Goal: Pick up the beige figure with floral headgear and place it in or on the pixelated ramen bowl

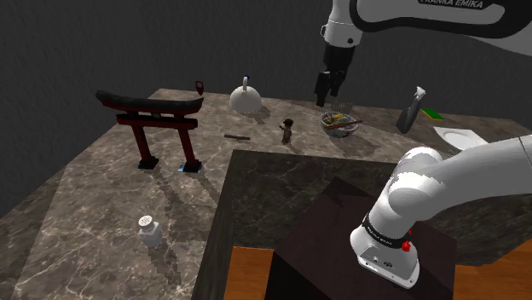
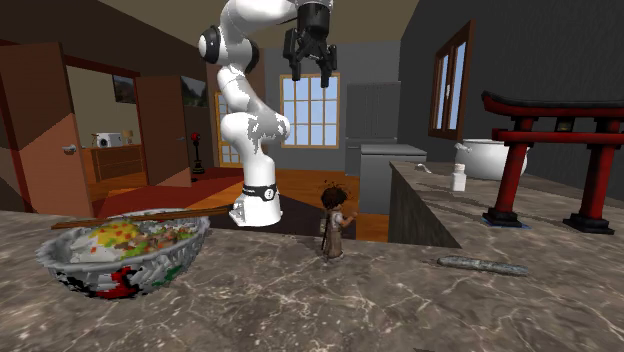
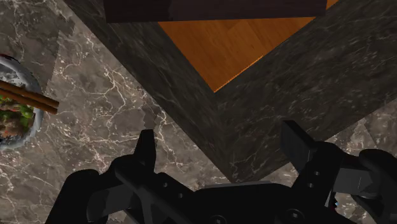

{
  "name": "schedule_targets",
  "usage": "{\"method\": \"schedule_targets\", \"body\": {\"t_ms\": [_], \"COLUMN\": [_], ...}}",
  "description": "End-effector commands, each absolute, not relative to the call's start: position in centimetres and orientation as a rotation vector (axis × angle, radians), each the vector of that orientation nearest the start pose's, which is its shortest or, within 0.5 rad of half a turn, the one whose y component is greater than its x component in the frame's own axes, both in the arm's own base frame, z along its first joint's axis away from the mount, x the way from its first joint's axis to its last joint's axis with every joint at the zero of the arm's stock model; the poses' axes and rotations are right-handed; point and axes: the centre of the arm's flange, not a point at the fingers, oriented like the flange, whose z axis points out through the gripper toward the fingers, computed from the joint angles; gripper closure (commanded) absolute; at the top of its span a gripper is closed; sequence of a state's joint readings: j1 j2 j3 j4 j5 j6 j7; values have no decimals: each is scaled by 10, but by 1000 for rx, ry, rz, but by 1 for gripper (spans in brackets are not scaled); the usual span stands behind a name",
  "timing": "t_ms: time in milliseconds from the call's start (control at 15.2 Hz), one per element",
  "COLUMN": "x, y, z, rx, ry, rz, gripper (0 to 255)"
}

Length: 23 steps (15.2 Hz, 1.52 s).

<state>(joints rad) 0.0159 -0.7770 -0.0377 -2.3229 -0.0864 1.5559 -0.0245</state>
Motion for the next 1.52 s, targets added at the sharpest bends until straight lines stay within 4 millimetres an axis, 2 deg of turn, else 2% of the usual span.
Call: {"method": "schedule_targets", "body": {"t_ms": [0, 726, 1452], "x": [308, 402, 489], "y": [-20, -108, -191], "z": [602, 514, 415], "rx": [-3202, -3069, -2933], "ry": [-19, 101, 211], "rz": [-14, -7, -1], "gripper": [0, 0, 0]}}
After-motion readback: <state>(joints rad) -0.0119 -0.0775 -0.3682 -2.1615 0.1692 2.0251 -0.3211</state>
